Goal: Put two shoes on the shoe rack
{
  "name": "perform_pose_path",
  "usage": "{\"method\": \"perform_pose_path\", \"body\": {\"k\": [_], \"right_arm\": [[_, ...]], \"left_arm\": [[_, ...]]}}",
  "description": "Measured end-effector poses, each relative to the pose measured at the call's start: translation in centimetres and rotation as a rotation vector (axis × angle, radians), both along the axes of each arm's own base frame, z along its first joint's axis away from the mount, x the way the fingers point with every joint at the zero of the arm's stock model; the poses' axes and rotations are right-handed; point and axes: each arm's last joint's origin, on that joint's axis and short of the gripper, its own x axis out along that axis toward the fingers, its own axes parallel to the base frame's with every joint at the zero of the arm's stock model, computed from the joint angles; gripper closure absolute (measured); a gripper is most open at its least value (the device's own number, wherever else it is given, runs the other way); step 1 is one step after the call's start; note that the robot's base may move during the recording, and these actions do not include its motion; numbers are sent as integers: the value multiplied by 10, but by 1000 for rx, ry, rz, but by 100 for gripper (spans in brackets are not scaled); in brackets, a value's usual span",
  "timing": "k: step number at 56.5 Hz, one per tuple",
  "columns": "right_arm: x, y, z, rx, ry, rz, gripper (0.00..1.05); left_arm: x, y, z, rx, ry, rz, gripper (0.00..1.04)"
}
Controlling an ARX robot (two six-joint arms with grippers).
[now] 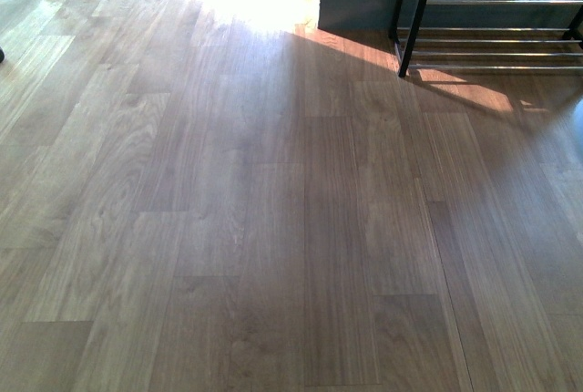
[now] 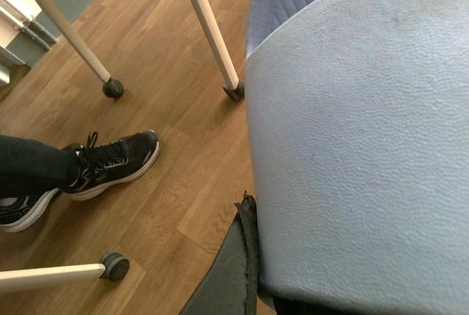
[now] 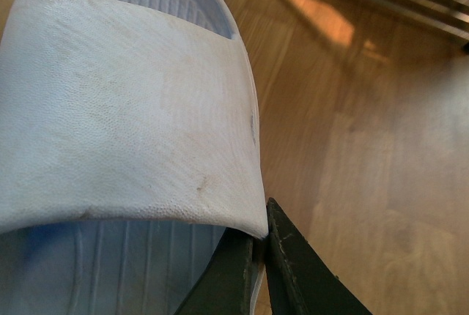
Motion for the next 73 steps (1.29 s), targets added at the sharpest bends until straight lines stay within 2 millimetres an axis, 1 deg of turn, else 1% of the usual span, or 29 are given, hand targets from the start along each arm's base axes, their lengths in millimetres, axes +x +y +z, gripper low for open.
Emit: {"method": "perform_pose_path", "body": {"k": [1,2,4,5,6,10,11,12,13,14,19,24,28,32,73], "right_arm": [[-1,0,6,3,-11,2,103],[-4,0,17,5,-33,3,103],[-7,1,29,6,-58,6,103],[-10,2,40,5,-82,9,103],[-12,3,46,6,-94,11,103],[-30,13,86,27,-177,35,103],[-36,17,95,28,-196,43,103],[-38,18,99,29,-205,44,103],[-47,25,109,44,-228,57,103],[-53,29,115,53,-239,65,103],[-72,44,130,68,-262,77,103],[-98,64,146,53,-334,121,103],[-105,69,158,13,-401,132,103],[-106,69,160,9,-411,128,103],[-107,70,158,16,-405,123,103]], "left_arm": [[0,0,0,0,0,0,103],[0,0,0,0,0,0,103],[0,0,0,0,0,0,103],[0,0,0,0,0,0,103],[0,0,0,0,0,0,103],[0,0,0,0,0,0,103],[0,0,0,0,0,0,103],[0,0,0,0,0,0,103],[0,0,0,0,0,0,103],[0,0,0,0,0,0,103],[0,0,0,0,0,0,103],[0,0,0,0,0,0,103],[0,0,0,0,0,0,103],[0,0,0,0,0,0,103],[0,0,0,0,0,0,103]]}}
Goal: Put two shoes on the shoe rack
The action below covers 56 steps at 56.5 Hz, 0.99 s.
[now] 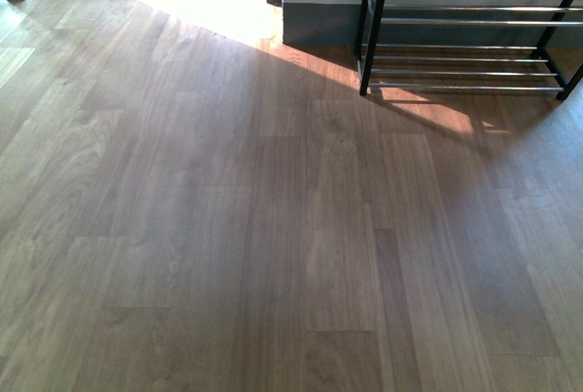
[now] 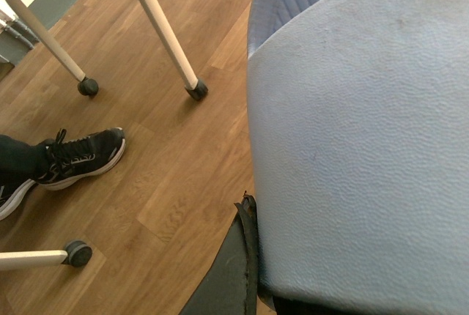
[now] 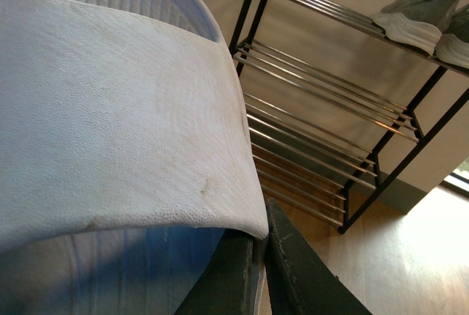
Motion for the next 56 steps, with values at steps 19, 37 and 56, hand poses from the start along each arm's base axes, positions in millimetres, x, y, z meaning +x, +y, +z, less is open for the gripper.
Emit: {"method": "perform_pose_path", "body": {"k": [19,37,56], "right_arm": [[0,0,0,1,1,-2,103],[0,0,-1,2,3,-6,103],[0,0,-1,2,4,-5,103]], "left_arm": [[0,0,0,0,0,0,103],[0,0,0,0,1,-2,103],[0,0,-1,0,3,-3,103]]}}
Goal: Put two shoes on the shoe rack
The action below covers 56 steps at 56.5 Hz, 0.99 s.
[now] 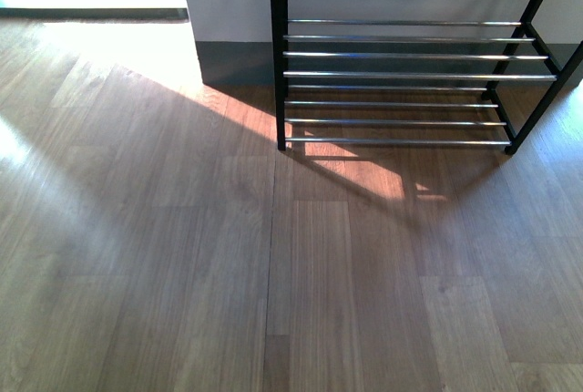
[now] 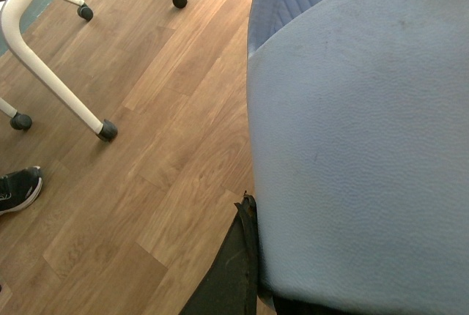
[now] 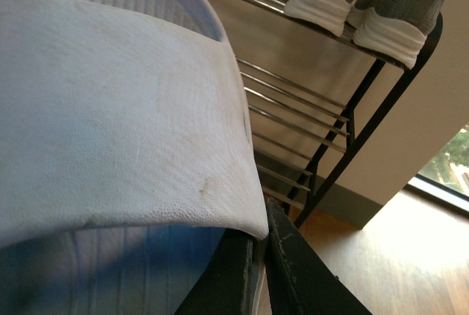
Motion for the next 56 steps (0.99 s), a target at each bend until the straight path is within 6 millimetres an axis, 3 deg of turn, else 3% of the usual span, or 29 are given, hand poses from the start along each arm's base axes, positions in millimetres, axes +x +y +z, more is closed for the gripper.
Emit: {"method": "perform_pose_path", "body": {"k": [56], "right_arm": [[0,0,0,3,2,1,103]], "left_arm": [[0,0,0,-1,-2,1,103]]}}
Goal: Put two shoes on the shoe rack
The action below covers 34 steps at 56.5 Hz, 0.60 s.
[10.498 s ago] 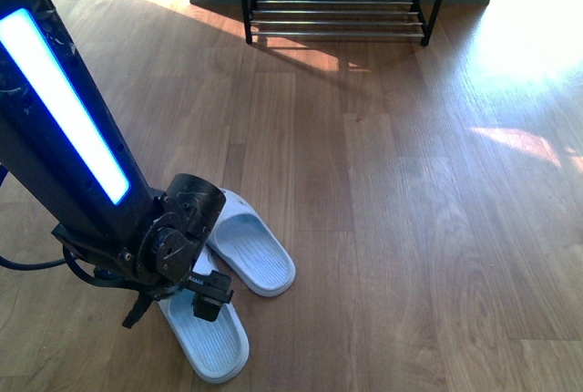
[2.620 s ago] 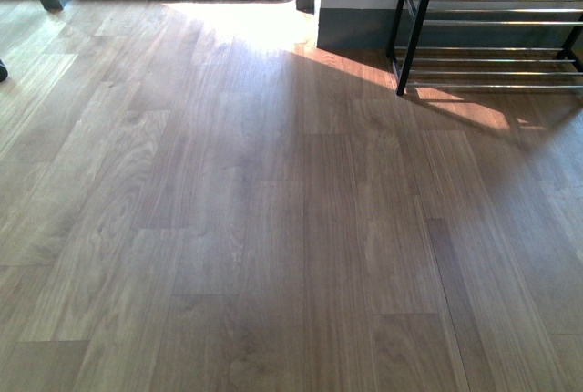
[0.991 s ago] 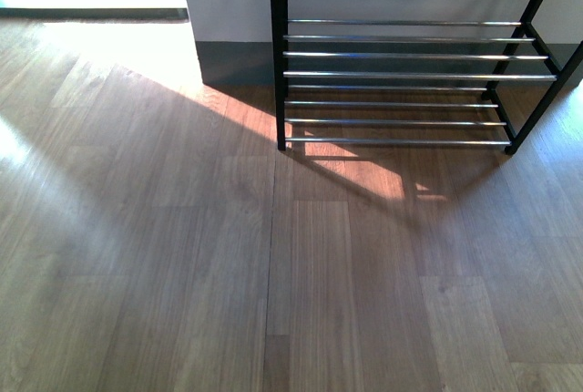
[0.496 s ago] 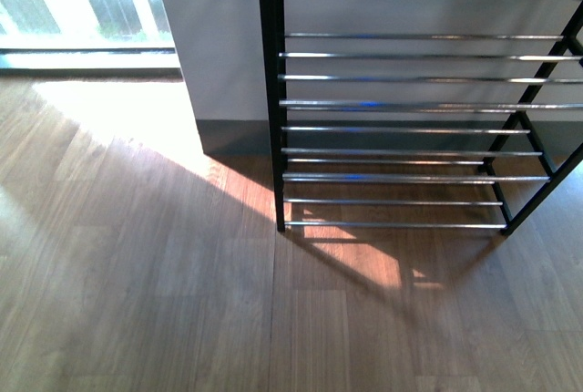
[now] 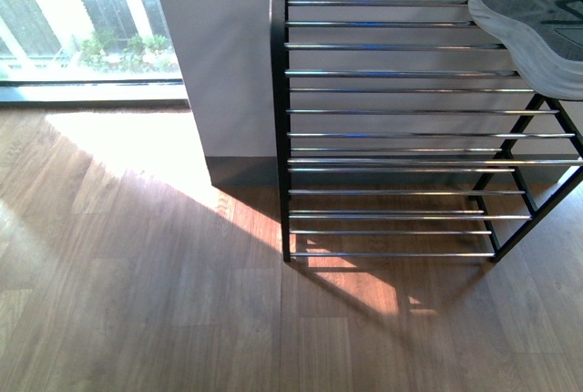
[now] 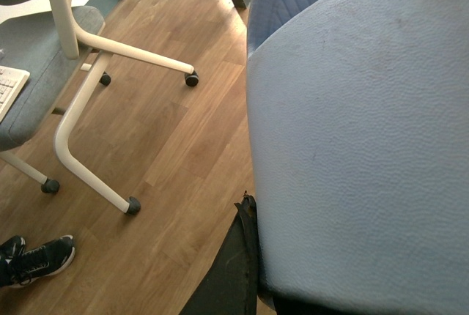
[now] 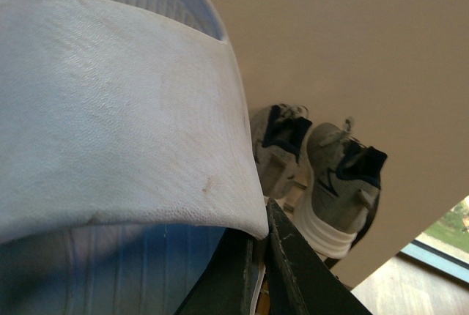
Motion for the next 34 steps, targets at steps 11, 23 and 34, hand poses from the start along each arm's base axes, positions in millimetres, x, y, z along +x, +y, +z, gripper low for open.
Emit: {"method": "perform_pose_path", "body": {"k": [11,23,34], "right_arm": [[0,1,0,1,-1,15,103],[0,1,-1,1,1,7,103],[0,1,-1,1,1,7,103]], "left_arm": [[0,1,0,1,-1,5,103],[0,0,0,0,-1,3,103],[0,0,0,-1,-1,4,103]]}}
